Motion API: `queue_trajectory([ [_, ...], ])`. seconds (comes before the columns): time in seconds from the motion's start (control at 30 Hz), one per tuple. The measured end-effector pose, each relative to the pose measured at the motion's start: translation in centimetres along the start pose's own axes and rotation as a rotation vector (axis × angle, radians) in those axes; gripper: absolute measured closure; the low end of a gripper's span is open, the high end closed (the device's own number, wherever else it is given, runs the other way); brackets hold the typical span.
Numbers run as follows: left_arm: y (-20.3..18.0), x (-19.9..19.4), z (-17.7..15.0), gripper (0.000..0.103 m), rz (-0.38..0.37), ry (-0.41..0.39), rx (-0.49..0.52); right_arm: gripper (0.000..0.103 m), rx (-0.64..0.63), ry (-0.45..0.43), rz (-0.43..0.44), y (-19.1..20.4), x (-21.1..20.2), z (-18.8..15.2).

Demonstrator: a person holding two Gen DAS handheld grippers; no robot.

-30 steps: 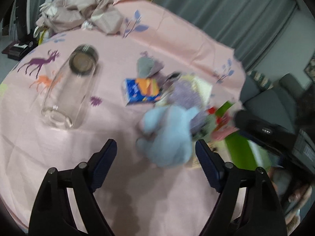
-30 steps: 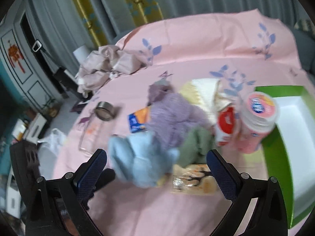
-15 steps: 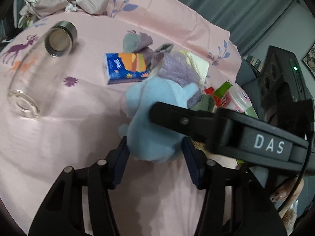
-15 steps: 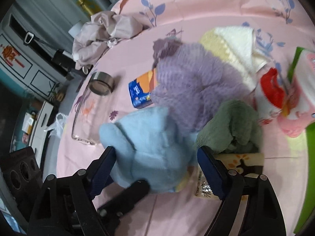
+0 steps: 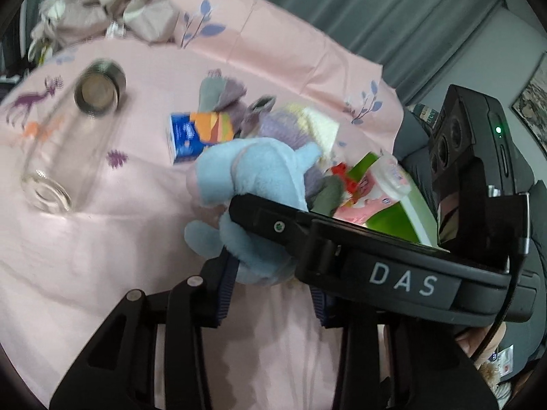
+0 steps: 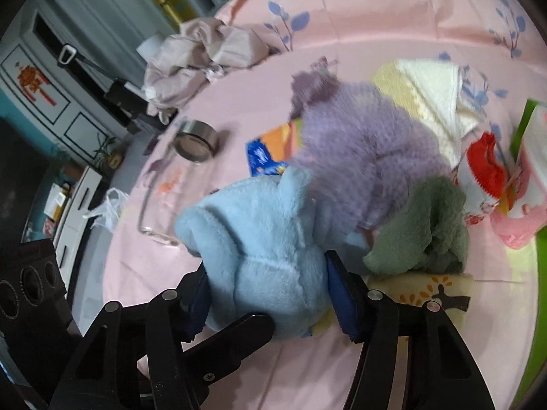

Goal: Organize soft objects
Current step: 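Carry the plush toy into the green-rimmed box and open the right gripper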

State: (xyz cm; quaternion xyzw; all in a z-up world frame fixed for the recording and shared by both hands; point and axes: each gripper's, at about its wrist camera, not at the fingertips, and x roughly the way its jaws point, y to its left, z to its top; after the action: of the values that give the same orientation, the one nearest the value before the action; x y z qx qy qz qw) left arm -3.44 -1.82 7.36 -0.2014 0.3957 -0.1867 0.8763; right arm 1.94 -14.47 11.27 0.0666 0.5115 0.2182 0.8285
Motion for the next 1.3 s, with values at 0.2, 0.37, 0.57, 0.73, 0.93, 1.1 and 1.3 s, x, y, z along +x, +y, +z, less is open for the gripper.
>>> queue_trajectory([
  [0.2, -3.3, -3.0, 0.7, 0.066, -0.018, -0.077, 0.107, 0.040, -0.046, -0.126, 0.009, 1.9, -5.2, -0.1],
  [0.37, -7.2, -3.7, 1.4, 0.067, -0.056, -0.109, 0.202, 0.040, -0.026, -0.242, -0.010, 1.4, -9.5, 0.1],
  [0.57, -12.7, -2.3, 1.9, 0.066, -0.145, -0.100, 0.322, 0.040, 0.063, -0.365, -0.062, -2.4, -14.8, -0.7],
  [0.73, -17.0, 0.2, 1.9, 0.066, -0.206, -0.049, 0.403, 0.040, 0.174, -0.436, -0.108, -6.6, -18.2, -1.8],
  [0.93, -21.2, 4.2, 1.1, 0.066, -0.277, 0.043, 0.465, 0.040, 0.340, -0.461, -0.154, -12.5, -20.2, -3.1],
  [1.1, -23.3, 7.4, 0.2, 0.066, -0.326, 0.126, 0.479, 0.040, 0.450, -0.458, -0.202, -16.0, -20.8, -4.4],
  [1.3, -24.5, 11.4, -1.2, 0.066, -0.354, 0.248, 0.475, 0.040, 0.568, -0.414, -0.263, -19.5, -20.1, -5.6],
])
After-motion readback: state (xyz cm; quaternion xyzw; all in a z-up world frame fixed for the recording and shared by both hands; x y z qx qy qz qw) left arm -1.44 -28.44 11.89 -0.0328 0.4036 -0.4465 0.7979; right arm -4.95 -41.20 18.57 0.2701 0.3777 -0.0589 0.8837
